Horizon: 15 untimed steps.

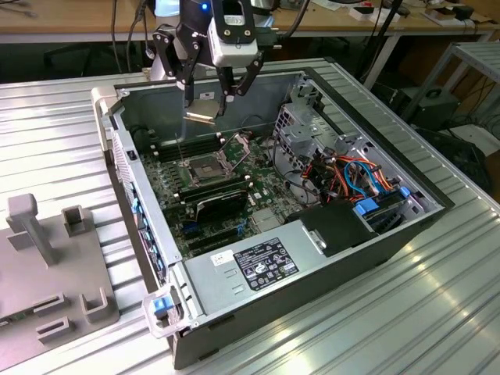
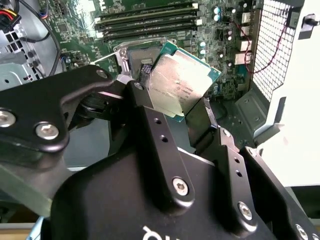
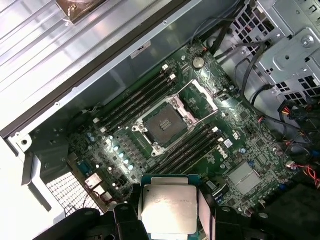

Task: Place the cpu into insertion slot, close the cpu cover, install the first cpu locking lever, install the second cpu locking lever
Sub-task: 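Place the cpu into insertion slot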

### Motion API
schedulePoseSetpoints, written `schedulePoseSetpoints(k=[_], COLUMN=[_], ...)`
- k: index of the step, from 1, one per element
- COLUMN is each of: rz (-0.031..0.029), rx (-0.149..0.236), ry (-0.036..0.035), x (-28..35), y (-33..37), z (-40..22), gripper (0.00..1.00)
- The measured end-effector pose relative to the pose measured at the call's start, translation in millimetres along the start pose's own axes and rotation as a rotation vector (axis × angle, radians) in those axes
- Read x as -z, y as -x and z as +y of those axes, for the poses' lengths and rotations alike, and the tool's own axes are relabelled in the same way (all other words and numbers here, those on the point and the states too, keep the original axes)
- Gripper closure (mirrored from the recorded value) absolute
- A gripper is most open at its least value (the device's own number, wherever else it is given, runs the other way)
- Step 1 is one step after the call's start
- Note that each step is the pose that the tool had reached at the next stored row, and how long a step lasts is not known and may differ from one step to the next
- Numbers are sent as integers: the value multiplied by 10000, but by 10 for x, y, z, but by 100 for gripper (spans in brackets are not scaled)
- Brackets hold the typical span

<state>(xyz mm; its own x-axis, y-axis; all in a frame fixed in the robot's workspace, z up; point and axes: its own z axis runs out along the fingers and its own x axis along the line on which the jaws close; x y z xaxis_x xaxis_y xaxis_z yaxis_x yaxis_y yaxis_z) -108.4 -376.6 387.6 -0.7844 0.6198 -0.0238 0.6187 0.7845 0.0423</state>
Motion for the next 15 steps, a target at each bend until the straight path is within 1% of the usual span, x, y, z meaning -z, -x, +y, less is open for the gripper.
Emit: schedulePoseSetpoints(k=[4, 6, 9, 10, 11, 12, 15], rz=[0, -15, -30, -38, -53, -62, -79], rx=[-13, -333, -701, -893, -1255, -1474, -1871], ry=[0, -7, -16, -20, -28, -33, -44], x=[-5, -11, -15, -17, -20, -23, -26], y=[-14, 0, 5, 6, 7, 7, 6], z=[37, 66, 78, 79, 80, 80, 80], gripper=[47, 47, 47, 47, 47, 47, 47])
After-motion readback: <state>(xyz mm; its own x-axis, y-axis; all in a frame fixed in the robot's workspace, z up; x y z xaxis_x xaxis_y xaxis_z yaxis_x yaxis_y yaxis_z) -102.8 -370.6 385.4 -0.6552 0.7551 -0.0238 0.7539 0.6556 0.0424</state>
